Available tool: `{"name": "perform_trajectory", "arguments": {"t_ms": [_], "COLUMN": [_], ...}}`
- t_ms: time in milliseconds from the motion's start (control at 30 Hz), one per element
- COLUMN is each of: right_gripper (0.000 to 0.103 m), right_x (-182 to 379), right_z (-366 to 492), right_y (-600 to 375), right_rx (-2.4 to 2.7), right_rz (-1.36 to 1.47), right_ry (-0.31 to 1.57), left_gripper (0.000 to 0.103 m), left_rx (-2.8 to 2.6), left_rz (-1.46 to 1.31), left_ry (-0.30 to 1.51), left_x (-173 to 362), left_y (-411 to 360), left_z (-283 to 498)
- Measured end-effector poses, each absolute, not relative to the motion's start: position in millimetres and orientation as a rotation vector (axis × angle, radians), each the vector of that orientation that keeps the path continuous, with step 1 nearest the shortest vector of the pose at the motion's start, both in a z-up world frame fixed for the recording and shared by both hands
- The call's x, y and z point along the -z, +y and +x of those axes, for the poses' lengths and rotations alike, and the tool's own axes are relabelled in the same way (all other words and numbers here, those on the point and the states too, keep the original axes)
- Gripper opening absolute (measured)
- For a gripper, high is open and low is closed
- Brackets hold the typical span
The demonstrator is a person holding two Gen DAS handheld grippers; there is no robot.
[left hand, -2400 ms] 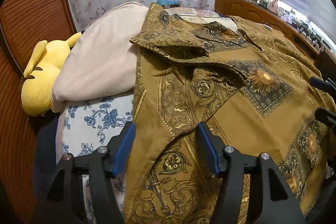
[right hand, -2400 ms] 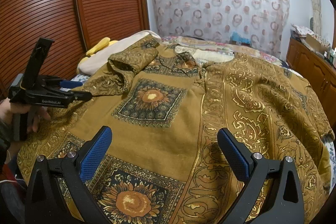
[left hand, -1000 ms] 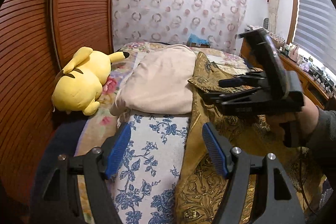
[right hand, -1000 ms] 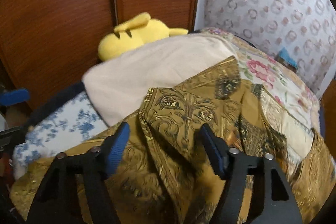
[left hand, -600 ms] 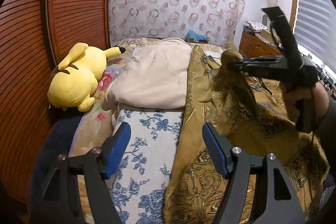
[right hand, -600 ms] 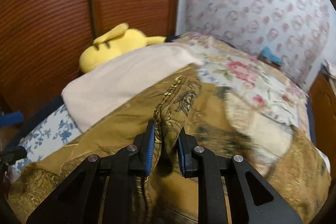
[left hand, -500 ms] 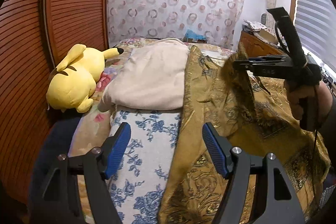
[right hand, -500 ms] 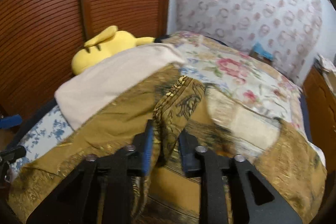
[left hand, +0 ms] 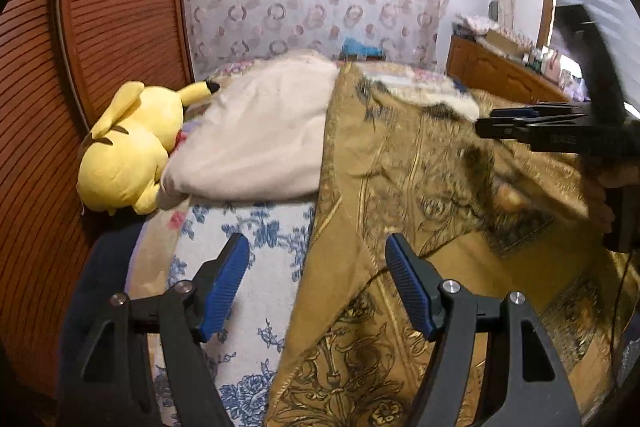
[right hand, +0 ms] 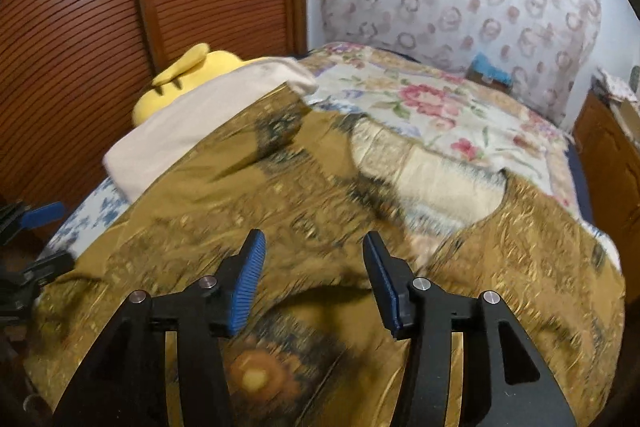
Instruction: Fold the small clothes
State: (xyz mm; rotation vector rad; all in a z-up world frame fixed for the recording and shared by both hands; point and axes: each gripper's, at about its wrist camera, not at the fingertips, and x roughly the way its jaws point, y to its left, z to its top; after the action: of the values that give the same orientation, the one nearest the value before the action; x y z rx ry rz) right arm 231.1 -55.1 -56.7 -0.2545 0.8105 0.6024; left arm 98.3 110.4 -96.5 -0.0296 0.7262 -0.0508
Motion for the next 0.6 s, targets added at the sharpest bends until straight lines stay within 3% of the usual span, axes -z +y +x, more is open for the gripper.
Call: {"name": "perform_trajectory", "arguments": {"t_ms": [600], "right_gripper": [0.052], "right_x": [82], "right_z": [191], "right_y": [-54], "right_rx": [-0.753], "right_rz": [-0.162], "right_ry": [0.906], "left_gripper": [0.071], "left_rx": [-0.007], "left_rz": [0.01], "left_ry": [0.842], "left_x": [120], "left_y": [114], "left_z": [109]}}
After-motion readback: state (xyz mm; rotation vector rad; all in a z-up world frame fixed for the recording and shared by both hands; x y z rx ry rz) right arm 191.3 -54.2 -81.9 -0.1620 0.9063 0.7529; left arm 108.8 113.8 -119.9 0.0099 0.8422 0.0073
